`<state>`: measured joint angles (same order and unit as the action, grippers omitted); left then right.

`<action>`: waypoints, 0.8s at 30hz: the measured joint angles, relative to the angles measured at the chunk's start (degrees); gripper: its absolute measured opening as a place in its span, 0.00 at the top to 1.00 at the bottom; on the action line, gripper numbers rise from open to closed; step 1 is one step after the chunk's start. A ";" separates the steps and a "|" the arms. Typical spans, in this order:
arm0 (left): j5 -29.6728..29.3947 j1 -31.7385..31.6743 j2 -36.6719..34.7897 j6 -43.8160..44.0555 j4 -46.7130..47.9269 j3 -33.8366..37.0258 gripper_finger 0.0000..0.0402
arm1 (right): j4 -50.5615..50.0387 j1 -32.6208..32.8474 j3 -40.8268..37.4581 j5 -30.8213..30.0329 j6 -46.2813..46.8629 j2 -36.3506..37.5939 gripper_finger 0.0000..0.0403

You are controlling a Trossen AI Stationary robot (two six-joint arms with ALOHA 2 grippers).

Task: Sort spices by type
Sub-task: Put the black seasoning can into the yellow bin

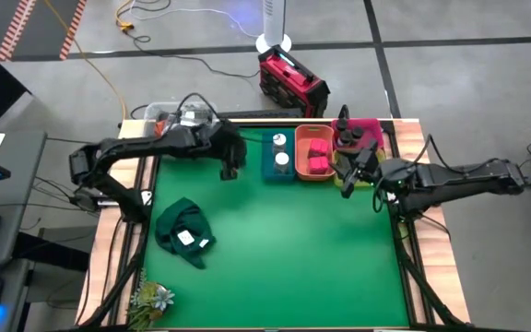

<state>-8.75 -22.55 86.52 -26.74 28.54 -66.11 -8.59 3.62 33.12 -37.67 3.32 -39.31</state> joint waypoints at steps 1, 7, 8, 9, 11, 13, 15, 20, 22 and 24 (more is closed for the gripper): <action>0.24 -0.44 0.38 -0.99 0.00 -0.37 0.46 | 0.47 0.00 0.00 0.00 -0.30 0.00 0.38; 0.93 -1.74 3.60 -4.28 0.67 -3.42 0.46 | 1.35 0.00 0.00 0.02 -0.49 -0.26 0.38; 1.05 -1.91 4.57 -4.64 1.44 -4.10 0.46 | 1.57 0.00 0.00 0.02 -0.49 -0.21 0.38; 1.02 -1.96 5.71 -5.17 2.67 -4.99 0.46 | 1.90 0.00 0.00 0.02 -0.43 -0.19 0.38; 0.95 -1.96 7.89 -6.69 3.29 -7.02 0.46 | 1.80 0.00 0.00 0.04 -0.40 -0.22 0.38; 0.97 -1.94 9.96 -7.99 6.47 -9.23 0.46 | 1.63 0.07 0.00 0.06 -0.34 -0.54 0.38; 0.97 -1.92 11.66 -9.13 9.52 -11.54 0.46 | 1.14 0.15 0.00 0.24 -0.34 -0.96 0.38; 0.84 -2.09 14.85 -12.84 12.94 -13.79 0.46 | 1.23 0.04 0.00 0.27 -0.34 -2.46 0.38; 0.74 -2.27 15.78 -14.73 13.36 -13.79 0.46 | 1.25 0.04 0.00 0.27 -0.34 -3.14 0.38; 0.61 -2.51 16.62 -16.34 13.42 -13.79 0.46 | 1.25 0.04 0.00 0.31 -0.34 -3.67 0.38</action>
<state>-8.14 -25.07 103.14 -43.08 41.96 -79.90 -7.33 3.66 33.12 -37.36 2.98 -42.98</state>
